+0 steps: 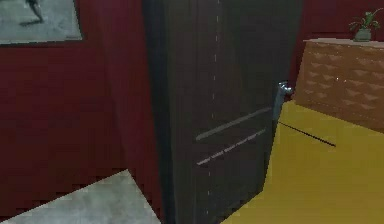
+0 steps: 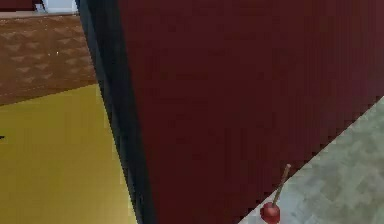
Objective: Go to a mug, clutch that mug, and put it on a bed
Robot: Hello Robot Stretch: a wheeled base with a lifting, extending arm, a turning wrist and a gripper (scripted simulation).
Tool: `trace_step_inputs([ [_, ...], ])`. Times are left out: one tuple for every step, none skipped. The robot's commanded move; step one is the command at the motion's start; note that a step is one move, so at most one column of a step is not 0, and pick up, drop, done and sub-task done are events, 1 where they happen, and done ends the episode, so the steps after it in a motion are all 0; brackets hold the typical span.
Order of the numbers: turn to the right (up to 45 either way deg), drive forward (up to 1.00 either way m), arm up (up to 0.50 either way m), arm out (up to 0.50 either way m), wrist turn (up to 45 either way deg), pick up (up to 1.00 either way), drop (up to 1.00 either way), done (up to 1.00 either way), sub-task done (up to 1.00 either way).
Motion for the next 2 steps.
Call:
trace_step_inputs([
  [30.0, 0.0, 0.0, 0.0, 0.0, 0.0, 0.0, 0.0, 0.0],
  [0.0, 0.65, 0.0, 0.0, 0.0, 0.0, 0.0, 0.0, 0.0],
])
